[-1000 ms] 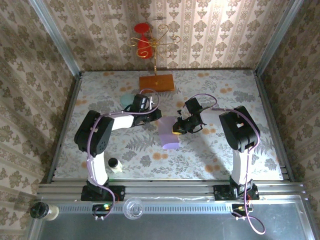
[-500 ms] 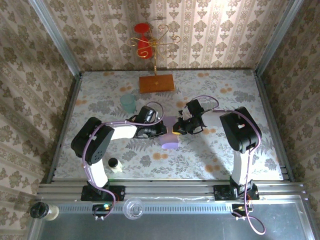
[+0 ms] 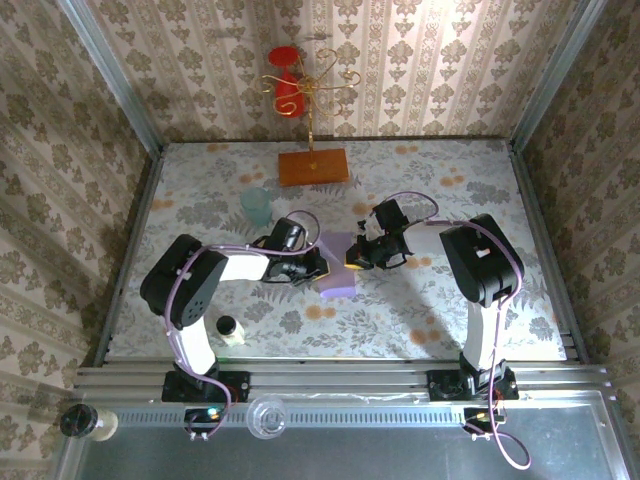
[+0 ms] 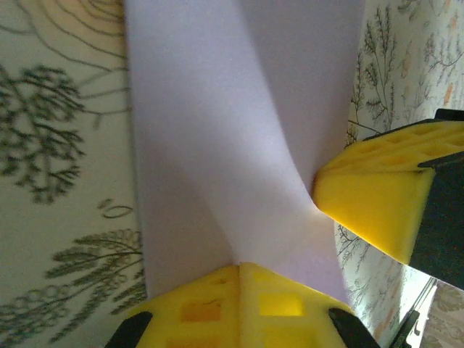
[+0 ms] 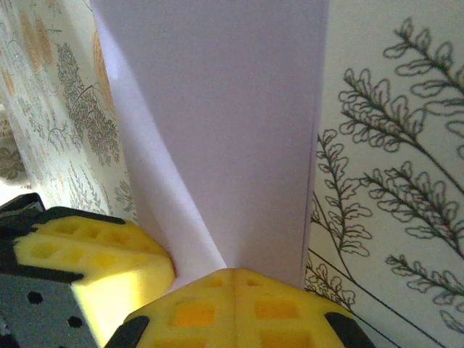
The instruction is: Fold a paper plane with a square sheet of paper (pick it up from the middle)
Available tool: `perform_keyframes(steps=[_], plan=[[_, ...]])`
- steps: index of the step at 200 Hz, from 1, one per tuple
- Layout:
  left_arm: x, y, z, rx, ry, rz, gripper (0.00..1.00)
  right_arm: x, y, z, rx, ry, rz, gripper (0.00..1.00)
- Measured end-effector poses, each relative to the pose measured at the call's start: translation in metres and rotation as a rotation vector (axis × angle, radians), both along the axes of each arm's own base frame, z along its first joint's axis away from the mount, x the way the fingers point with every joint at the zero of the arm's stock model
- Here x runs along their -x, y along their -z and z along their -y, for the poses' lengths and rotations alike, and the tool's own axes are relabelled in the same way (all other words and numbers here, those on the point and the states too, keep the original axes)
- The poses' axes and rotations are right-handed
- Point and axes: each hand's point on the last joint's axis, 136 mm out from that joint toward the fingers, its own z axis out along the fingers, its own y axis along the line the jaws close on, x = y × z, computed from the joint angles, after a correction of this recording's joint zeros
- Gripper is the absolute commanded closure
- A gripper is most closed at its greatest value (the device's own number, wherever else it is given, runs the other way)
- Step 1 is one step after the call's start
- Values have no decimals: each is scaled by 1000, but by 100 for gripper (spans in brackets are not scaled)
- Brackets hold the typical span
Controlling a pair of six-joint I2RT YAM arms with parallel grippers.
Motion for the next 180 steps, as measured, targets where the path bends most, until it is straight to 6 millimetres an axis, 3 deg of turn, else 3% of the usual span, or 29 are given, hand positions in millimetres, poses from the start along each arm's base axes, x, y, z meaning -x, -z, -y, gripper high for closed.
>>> perform_keyframes(steps=[64,90,123,147,180], plan=[[-3,-7,-49,3,-114,-2,96,0,0,0,0,3,-3,95],[0,-25,-34,37,-90,27,96,0,0,0,0,3,-3,95],[5,-38,8,93,-28,38,96,0,0,0,0,3,-4,95],[11,-25,26,102,-8,-2,96,0,0,0,0,2,-4,96],[21,-1,17,70,-36,-67,96,0,1,0,0,1,-5,96]])
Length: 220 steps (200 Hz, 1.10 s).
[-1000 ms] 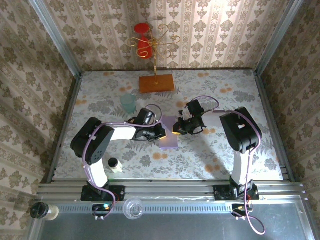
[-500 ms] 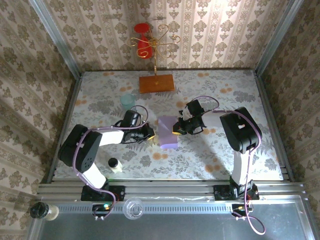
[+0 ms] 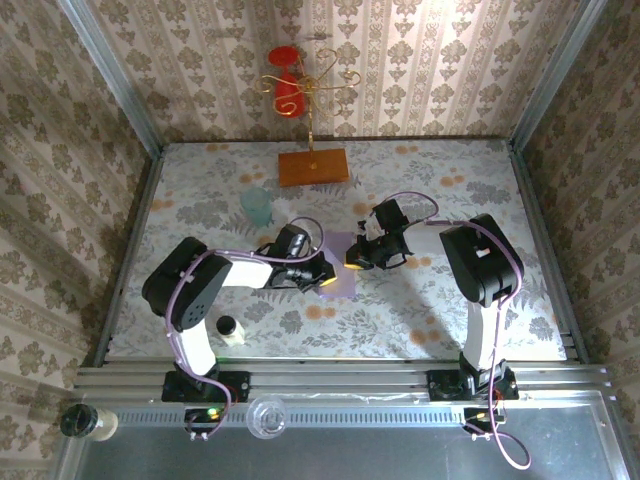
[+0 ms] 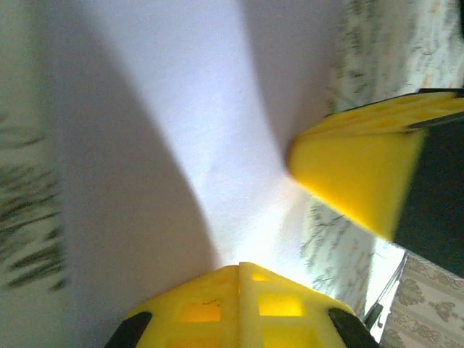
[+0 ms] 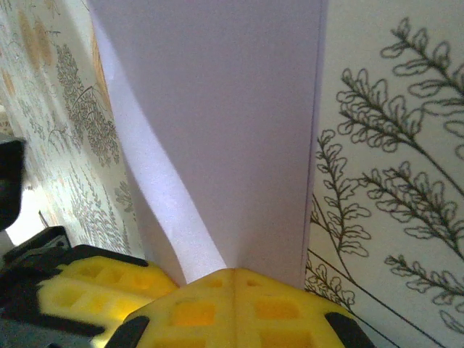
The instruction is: Fold a paper plane with a square sheet of paper (pick it up from the middle)
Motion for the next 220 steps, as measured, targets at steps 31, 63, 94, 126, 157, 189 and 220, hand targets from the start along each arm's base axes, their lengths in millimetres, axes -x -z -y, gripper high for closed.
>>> perform_keyframes(steps=[31,63,94,126,157,189,220], plan=[[5,1,-15,-12,-31,0,96,0,0,1,0,-4,4,95],[11,1,-46,-59,-90,-16,96,-1,0,1,1,-8,8,96],[14,-9,-63,-111,-120,-8,96,-1,0,1,1,-9,8,96],[9,-37,-37,-76,-76,63,96,-1,-1,1,3,-13,7,95],[4,-39,-13,-41,-53,78,96,-1,-1,1,5,-16,8,95],[8,-11,-12,-76,-57,3,96,-1,-1,1,7,-25,12,95],[17,1,-15,-80,-59,-34,96,-2,-1,2,9,-28,13,95]])
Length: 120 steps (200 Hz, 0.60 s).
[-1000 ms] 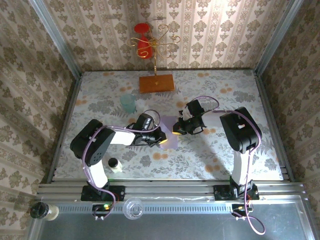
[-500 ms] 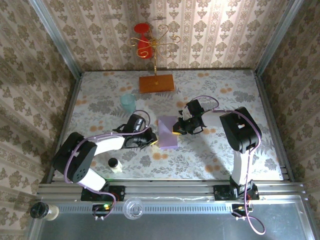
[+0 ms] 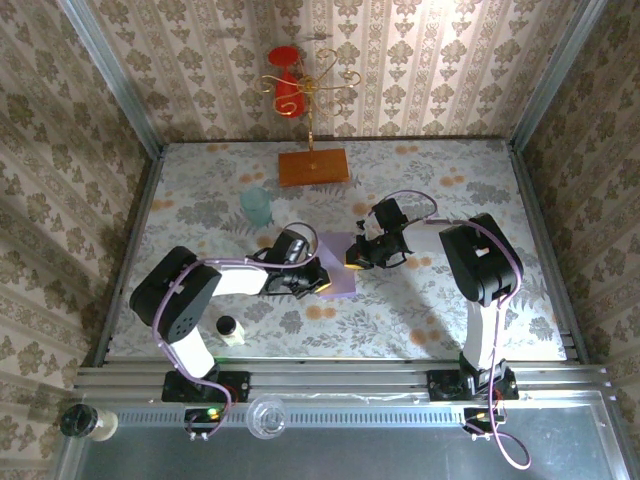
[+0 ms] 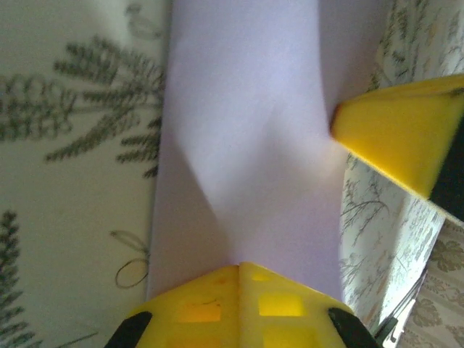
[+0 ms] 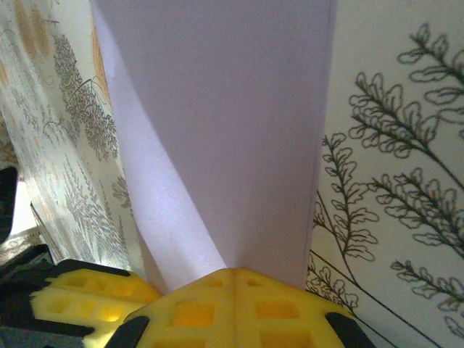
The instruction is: Fold a paper plane with a square sheet of paper (pick it up from the middle)
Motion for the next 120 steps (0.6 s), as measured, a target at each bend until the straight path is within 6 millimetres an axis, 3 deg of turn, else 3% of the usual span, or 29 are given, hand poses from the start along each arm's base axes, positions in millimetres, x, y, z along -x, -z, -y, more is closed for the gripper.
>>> perform_keyframes(steps=[60,120], plan=[[13,2,-8,22,8,6,96,0,1,0,8,-2,-27,95],[40,2,-29,-52,91,-9,96,-1,0,0,9,-1,-31,95]])
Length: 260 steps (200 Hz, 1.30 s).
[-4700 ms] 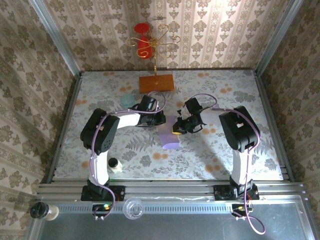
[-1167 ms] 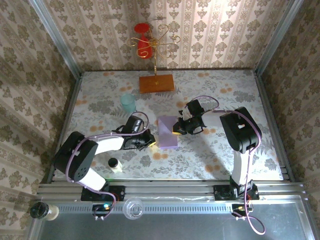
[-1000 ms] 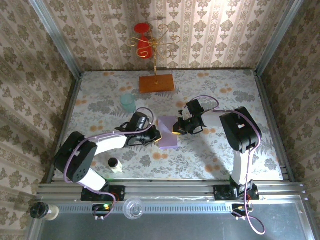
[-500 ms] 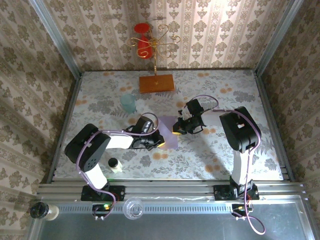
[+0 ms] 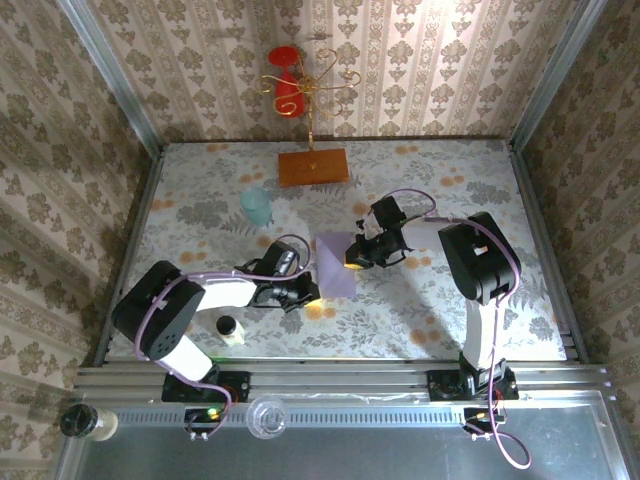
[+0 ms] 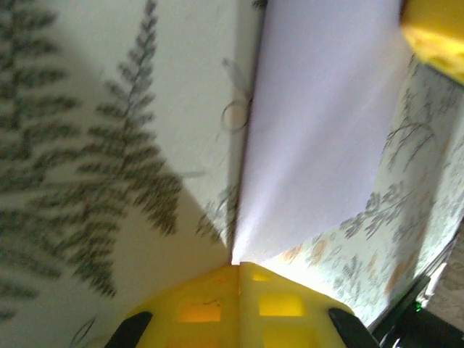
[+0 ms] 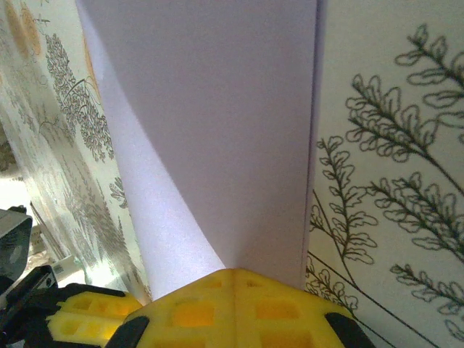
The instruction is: Fold a paper plane with a square sheet of paper (pick it up from the middle)
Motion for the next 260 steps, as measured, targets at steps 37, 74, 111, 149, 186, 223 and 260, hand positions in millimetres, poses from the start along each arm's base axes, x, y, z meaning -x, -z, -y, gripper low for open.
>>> perform_keyframes(steps=[37,74,111,149,186,223,260], plan=[[0,-4,-15,-50,22,15,89,-1,-3,-1,7,0,13,89],[-50,-42,-12,-15,-11,170,81,-3,-13,-6,68,2,68,79],[-105,-87,4,50,-37,322,80,-5,-24,-2,132,47,70,66],[-135,-73,23,49,-35,314,78,-25,-63,-1,114,111,151,55],[-143,-43,29,15,-32,247,77,-35,-74,14,115,176,175,54],[-144,-28,33,-3,-28,216,78,-21,-46,39,147,228,97,55],[-135,-23,41,-7,-3,201,79,-5,-45,41,136,214,62,55]])
